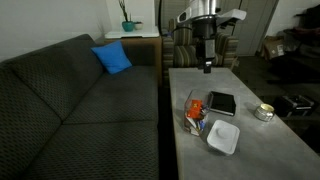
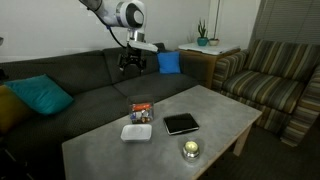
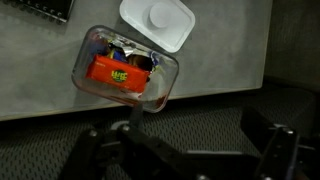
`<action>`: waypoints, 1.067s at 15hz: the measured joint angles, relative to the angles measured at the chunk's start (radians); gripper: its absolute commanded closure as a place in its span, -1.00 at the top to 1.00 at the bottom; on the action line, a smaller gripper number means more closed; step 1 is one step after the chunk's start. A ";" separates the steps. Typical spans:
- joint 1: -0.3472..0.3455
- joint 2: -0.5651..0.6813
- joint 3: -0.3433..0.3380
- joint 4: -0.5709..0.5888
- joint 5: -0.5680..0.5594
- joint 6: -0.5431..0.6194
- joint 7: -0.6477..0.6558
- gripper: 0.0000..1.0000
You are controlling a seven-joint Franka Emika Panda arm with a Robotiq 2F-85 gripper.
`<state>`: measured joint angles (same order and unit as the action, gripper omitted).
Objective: Remove the orange object from the storage container and put it on the table
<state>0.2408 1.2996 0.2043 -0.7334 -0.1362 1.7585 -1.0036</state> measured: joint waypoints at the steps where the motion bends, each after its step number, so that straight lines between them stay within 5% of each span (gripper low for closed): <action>1: 0.007 0.015 -0.001 0.000 -0.003 0.000 0.005 1.00; 16: 0.032 0.112 -0.036 0.008 -0.026 0.014 0.088 1.00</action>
<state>0.2728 1.4115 0.1681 -0.7251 -0.1625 1.7721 -0.9155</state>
